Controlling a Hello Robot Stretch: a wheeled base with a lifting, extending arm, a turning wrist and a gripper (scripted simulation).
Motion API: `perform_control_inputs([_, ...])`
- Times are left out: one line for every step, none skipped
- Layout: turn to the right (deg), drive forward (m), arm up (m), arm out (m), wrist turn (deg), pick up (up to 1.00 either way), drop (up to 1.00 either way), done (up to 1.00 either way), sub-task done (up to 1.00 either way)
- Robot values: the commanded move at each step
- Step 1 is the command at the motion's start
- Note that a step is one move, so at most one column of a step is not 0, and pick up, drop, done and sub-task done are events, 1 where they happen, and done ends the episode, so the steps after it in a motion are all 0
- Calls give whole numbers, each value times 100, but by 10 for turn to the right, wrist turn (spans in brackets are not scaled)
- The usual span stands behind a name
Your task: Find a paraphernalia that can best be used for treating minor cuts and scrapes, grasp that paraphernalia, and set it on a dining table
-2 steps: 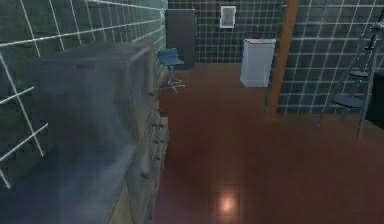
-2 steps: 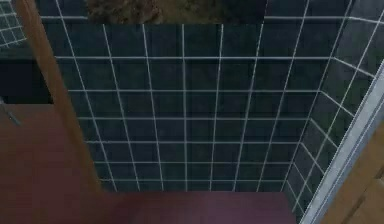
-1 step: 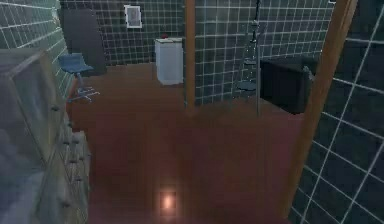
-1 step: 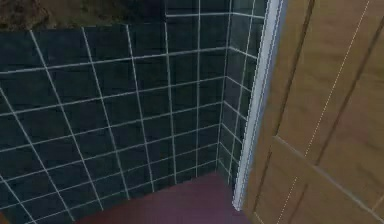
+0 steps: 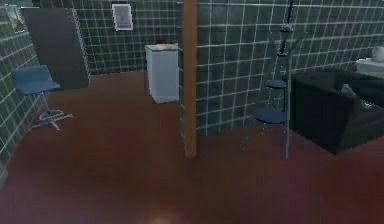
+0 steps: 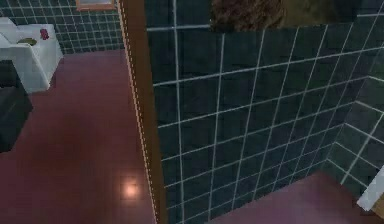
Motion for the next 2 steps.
perform_control_inputs([90, 0, 0, 0, 0, 0, 0, 0, 0])
perform_control_inputs([0, 30, 0, 0, 0, 0, 0, 0, 0])
